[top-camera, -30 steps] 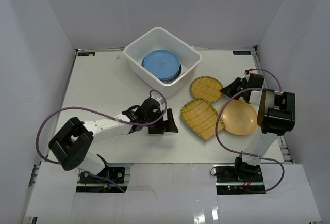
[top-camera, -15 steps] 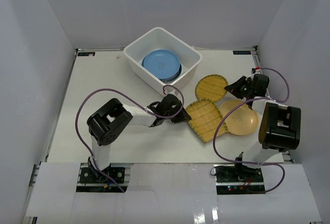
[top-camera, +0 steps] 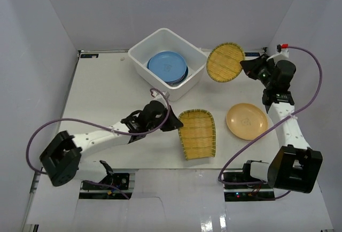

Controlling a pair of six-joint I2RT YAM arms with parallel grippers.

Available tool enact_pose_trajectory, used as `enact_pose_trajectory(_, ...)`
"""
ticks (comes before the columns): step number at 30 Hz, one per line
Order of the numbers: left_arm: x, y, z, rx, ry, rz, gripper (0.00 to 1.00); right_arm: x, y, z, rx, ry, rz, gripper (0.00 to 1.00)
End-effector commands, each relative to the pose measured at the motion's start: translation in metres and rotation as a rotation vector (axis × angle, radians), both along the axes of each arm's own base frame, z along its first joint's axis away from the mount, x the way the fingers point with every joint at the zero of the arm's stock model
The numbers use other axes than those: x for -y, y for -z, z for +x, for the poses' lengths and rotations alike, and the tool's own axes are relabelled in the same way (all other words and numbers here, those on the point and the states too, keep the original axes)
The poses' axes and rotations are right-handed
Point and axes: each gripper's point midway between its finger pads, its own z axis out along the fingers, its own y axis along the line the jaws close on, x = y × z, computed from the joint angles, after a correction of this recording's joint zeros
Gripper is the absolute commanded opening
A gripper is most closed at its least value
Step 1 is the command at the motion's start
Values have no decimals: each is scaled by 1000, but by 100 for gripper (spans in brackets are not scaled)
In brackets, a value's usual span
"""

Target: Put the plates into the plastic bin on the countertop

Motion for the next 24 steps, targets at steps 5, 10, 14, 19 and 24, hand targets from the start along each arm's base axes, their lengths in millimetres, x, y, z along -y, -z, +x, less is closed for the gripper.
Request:
enact_pose_trajectory(5,-66,-132,34,279,-177,-99,0,-100,-115,9,249,-191,-20,8)
enact_pose_trajectory(10,-124,-182,69,395,-317,-105,0,-179,-83,61,148,-317,-9,8)
enact_pose_trajectory(14,-151,-215,99,470,-417,-77,0,-225,-47,94,57,-388,-1,8)
enact_pose_trajectory(19,-172,-261,145,544,-476,-116,0,-267,-6,114,-25,-445,-53,12)
enact_pose_trajectory(24,-172,-266,194,540,-501,-102,0,-272,-6,116,-52,-462,-96,57)
